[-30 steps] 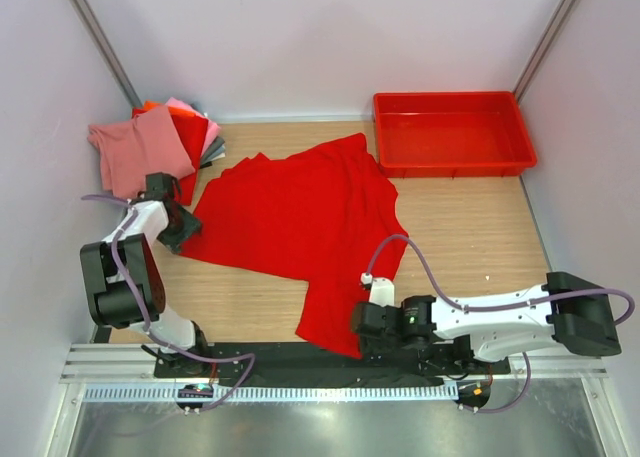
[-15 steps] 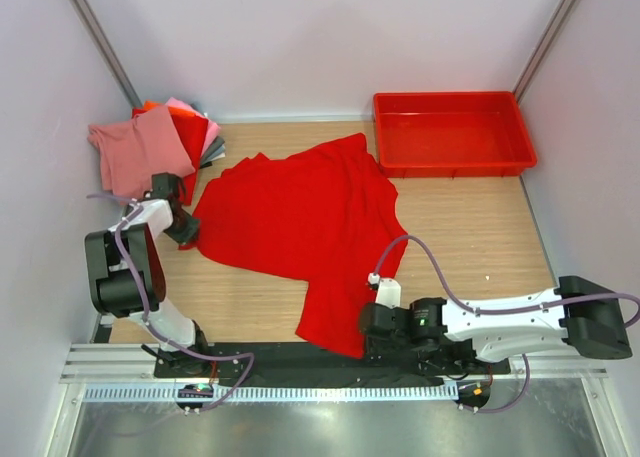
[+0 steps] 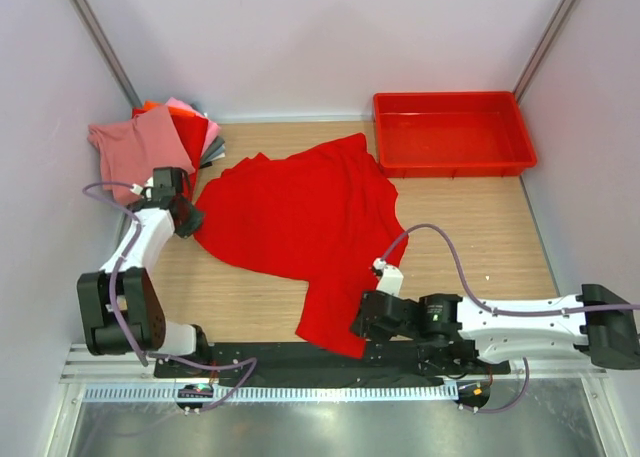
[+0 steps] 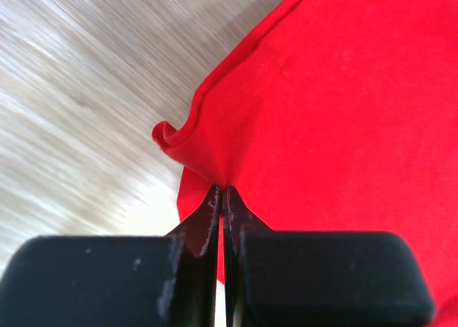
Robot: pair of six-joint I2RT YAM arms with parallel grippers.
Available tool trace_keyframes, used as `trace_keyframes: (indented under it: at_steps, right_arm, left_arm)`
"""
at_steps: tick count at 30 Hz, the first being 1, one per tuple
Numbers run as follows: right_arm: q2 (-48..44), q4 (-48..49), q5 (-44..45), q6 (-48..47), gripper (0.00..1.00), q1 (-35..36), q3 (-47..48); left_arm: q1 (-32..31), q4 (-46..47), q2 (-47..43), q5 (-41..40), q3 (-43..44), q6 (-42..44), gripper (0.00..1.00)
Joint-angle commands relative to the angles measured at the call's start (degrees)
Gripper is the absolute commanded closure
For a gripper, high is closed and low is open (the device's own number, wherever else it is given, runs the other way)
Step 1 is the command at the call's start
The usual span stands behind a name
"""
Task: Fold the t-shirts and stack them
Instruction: Flatten the tshirt out
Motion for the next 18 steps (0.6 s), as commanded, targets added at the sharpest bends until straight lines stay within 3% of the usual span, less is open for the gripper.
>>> trace_keyframes:
  at_steps: [1,2,5,11,18]
  right_arm:
    - [2.82,4.14,0.44,-1.2,0.6,0.24,4.05]
    - [5.61,3.71,-0.79,-0.93,0.41,0.94,5.28]
    - [10.63,0.02,0.59,0.38,0.28,3.4,8.61]
    - [19.43,-12.54,6.83,3.55,0.25,10.61,17.4]
    - [24.62,-14.93,7.36,5.4,0.23,11.32,17.68]
  left_arm:
    - [0.04,-3.42,-4.09,-0.89,0.34,1.7,1.0]
    - [0.22,-3.78,-4.54,-0.54,0.25,1.78,1.0]
    - [0.13,-4.83,-6.73,0.34,0.16,1.87,1.0]
    - [0.13,-6.68,-11.04,2.36,-0.63,2.49,1.0]
    - [0.13,-7.38,-12.1,3.41,-1.51,4.07,1.0]
